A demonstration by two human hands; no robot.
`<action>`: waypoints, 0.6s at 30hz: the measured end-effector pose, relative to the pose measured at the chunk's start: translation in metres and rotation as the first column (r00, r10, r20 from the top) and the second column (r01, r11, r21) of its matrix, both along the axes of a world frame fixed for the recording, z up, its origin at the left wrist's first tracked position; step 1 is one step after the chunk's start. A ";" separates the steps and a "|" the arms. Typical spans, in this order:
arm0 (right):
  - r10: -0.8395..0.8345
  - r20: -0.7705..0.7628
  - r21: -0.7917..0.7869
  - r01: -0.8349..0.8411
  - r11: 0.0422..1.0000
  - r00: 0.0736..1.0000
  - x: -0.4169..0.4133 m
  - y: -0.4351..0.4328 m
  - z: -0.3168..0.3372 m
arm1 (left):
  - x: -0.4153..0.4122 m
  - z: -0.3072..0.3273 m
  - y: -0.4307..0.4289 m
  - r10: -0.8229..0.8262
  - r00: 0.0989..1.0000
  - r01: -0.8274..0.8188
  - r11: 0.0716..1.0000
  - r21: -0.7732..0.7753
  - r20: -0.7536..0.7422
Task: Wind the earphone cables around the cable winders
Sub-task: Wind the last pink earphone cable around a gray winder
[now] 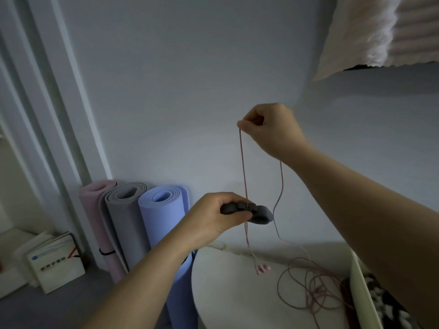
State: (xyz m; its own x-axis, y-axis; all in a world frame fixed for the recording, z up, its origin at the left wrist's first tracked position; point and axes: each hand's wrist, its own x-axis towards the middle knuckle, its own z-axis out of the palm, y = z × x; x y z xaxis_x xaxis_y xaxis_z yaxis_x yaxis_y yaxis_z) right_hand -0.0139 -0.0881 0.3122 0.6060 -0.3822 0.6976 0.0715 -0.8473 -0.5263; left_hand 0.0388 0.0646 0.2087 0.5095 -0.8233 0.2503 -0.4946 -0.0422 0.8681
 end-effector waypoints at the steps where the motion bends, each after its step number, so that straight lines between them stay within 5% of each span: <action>1: -0.002 0.011 0.002 0.002 1.000 1.000 0.001 -0.001 0.001 | -0.001 -0.001 0.000 -0.013 1.000 0.013 1.000 0.002 -0.007; 18: -0.105 0.098 0.083 0.097 0.992 0.990 0.051 -0.012 0.003 | 0.002 -0.030 0.020 -0.047 0.997 0.033 0.975 0.219 0.059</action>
